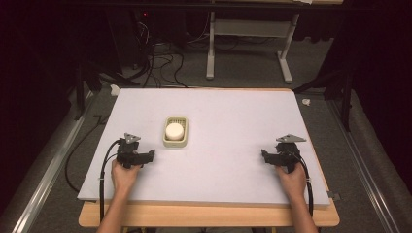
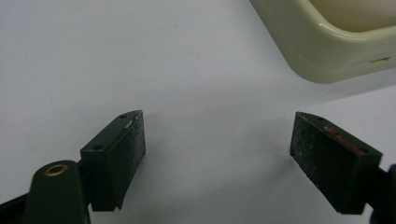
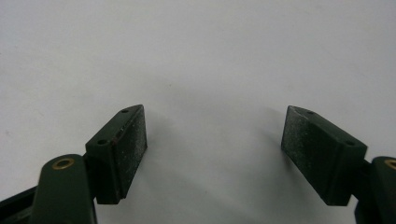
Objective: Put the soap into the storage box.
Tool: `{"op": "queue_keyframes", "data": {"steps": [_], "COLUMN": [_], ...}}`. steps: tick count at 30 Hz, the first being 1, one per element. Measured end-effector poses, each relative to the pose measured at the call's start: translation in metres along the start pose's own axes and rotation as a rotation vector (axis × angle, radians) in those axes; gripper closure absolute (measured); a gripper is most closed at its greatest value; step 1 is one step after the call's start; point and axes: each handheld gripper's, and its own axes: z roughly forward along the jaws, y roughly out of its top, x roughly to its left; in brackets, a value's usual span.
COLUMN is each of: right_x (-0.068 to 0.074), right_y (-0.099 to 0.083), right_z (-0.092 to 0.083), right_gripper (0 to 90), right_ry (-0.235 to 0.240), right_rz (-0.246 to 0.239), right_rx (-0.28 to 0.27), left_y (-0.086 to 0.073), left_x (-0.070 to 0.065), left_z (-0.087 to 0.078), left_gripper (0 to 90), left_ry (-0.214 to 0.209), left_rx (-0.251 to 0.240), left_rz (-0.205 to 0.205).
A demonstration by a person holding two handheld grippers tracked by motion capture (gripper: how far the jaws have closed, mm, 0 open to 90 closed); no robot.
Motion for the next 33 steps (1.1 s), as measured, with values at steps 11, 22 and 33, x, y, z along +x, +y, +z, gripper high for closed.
{"op": "queue_keyframes", "data": {"steps": [11, 22, 33], "right_x": [-0.0003, -0.0003, -0.0005], "right_y": [0.0000, -0.0001, 0.0001], "right_z": [0.0001, 0.0000, 0.0002], "right_gripper": [22.8, 22.7, 22.7], "right_ry": [0.001, 0.000, 0.004], "right_rz": [0.000, 0.000, 0.008], "right_rx": [0.000, 0.000, 0.003], "left_y": [-0.0002, -0.0023, -0.0028], "left_x": [-0.0026, -0.0037, -0.0037], "left_z": [0.0048, 0.0069, 0.0070], "left_gripper": [18.8, 18.0, 18.0], "left_ry": [0.009, 0.013, 0.013], "left_rx": [-0.006, -0.028, -0.032], "left_rz": [0.001, -0.001, -0.001]}}
